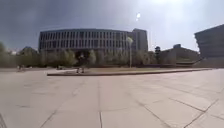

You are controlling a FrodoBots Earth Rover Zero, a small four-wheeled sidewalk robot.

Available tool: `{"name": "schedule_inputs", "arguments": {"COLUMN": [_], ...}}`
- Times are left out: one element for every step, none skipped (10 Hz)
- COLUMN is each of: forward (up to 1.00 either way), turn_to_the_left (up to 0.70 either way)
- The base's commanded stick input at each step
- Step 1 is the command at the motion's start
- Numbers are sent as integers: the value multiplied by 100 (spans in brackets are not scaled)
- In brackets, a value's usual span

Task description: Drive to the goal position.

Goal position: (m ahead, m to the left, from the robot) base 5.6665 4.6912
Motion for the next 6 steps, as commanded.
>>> {"name": "schedule_inputs", "arguments": {"forward": [70,70,70,70,70,70], "turn_to_the_left": [1,1,1,1,1,1]}}
